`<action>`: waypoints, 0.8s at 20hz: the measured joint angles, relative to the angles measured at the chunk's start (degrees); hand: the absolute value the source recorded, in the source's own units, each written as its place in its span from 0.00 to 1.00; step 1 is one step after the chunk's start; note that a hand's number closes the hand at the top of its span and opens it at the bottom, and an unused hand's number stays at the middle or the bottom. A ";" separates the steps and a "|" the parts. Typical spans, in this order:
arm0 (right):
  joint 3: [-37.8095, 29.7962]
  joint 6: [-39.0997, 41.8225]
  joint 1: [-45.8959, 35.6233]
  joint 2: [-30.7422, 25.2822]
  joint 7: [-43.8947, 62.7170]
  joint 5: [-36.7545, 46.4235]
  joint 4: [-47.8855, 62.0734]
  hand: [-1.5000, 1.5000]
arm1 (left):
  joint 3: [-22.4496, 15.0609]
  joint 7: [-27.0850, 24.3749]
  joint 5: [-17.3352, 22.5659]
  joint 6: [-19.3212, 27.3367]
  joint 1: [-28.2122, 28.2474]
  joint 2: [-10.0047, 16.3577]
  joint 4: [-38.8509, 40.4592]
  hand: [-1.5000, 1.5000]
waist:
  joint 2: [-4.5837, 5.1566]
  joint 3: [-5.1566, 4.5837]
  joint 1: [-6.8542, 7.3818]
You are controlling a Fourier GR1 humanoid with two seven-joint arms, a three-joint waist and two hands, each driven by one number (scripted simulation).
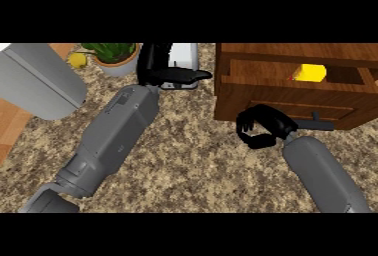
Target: Pick up the cup, place it into the drawer and close the drawer
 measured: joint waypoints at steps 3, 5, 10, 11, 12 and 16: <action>-3.11 -2.45 -4.48 -0.03 -4.15 -0.33 7.60 1.00 | -0.16 0.53 0.14 -1.20 2.06 1.05 -2.22 0.00 | 0.36 0.14 1.19; -5.67 -3.83 -7.12 -0.92 -6.67 -1.10 11.59 1.00 | -0.17 0.71 0.29 -2.30 3.51 2.06 -3.42 0.00 | 0.65 0.21 1.81; -10.69 -4.59 -12.89 -1.92 -9.43 -3.62 19.04 1.00 | -0.61 1.45 0.39 -4.62 6.76 4.09 -6.13 0.00 | 1.12 0.48 3.24; -11.13 -4.24 -13.20 -1.84 -9.78 -4.07 19.69 1.00 | -0.66 1.75 0.48 -4.86 6.93 4.15 -6.54 0.00 | 1.08 0.48 3.25; -11.53 -3.89 -13.25 -1.93 -10.21 -4.49 20.10 1.00 | -0.73 2.08 0.50 -5.27 7.27 4.55 -6.90 0.00 | 1.02 0.47 3.44; -12.75 -1.46 -13.24 -2.54 -11.20 -6.24 20.83 1.00 | -1.11 2.39 0.36 -6.65 8.85 5.90 -8.26 0.00 | 0.94 0.53 4.13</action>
